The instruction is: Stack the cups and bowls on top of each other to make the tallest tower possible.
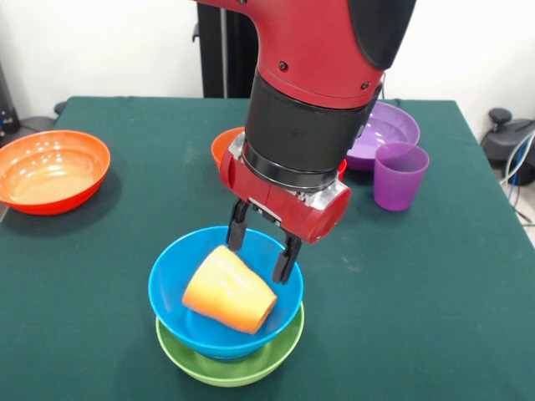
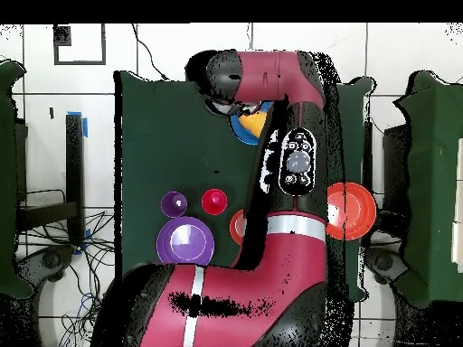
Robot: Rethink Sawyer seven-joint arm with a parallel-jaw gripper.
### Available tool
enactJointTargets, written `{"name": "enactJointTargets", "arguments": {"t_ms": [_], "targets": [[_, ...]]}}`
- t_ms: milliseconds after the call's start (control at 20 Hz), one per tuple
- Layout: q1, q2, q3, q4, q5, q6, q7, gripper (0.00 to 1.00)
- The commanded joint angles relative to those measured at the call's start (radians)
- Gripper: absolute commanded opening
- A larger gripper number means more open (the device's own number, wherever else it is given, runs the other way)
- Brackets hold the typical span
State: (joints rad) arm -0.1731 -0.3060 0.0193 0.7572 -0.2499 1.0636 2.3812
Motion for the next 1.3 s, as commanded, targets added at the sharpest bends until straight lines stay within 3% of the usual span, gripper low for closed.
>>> {"name": "enactJointTargets", "arguments": {"t_ms": [50, 1300], "targets": [[0.009, 0.026, 0.057, 0.025, -0.026, 0.104, -0.176, 1.0], [0.001, 0.013, 0.059, 0.036, -0.026, 0.109, -0.198, 1.0]]}}
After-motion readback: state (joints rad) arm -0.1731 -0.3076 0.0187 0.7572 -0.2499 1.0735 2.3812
